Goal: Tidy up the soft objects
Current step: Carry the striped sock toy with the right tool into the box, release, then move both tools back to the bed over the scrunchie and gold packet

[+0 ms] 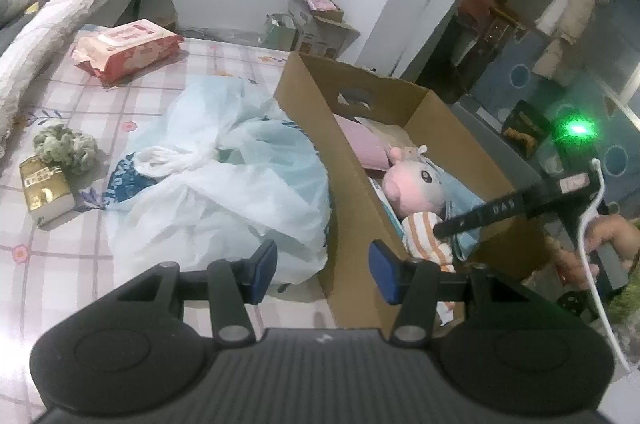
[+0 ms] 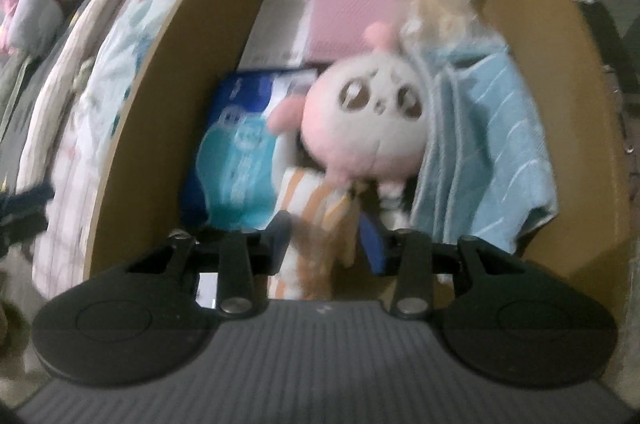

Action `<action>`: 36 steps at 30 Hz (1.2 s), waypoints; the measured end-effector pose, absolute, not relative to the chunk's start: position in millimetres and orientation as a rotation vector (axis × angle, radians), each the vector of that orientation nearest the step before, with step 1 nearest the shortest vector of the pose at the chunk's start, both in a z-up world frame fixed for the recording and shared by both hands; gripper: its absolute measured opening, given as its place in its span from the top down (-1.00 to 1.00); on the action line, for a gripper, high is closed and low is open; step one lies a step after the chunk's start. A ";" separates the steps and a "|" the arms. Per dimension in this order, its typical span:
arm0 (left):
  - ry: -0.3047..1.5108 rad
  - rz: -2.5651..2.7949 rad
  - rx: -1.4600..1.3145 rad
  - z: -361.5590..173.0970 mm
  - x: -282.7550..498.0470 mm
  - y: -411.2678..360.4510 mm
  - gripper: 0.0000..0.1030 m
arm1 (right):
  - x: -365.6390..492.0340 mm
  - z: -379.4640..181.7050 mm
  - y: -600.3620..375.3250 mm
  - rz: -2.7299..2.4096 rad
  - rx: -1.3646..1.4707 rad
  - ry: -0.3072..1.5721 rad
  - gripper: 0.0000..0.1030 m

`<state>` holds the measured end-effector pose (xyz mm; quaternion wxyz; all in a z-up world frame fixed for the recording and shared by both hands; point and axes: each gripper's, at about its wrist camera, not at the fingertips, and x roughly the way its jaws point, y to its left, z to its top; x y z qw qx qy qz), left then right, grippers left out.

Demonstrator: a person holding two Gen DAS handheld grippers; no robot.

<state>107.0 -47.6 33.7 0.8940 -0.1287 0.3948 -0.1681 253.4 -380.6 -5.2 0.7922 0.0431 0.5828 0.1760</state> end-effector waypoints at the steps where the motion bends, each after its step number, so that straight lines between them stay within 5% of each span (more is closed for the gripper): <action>1: 0.817 -0.343 -0.270 33.7 105.9 -45.6 -0.01 | 255.1 -4.5 -382.0 0.372 0.102 1.239 0.29; 6: 0.813 -0.314 -0.280 32.2 101.6 -35.1 -0.02 | 256.5 -15.0 -378.4 0.375 0.106 1.251 0.46; 22: 0.744 -0.116 -0.290 29.8 81.5 30.4 -0.27 | 253.7 65.9 -326.3 0.488 0.065 1.081 0.39; 36: 0.778 0.151 -0.236 1.3 151.3 95.8 -0.59 | 332.3 78.4 -74.4 0.882 0.037 1.226 -0.34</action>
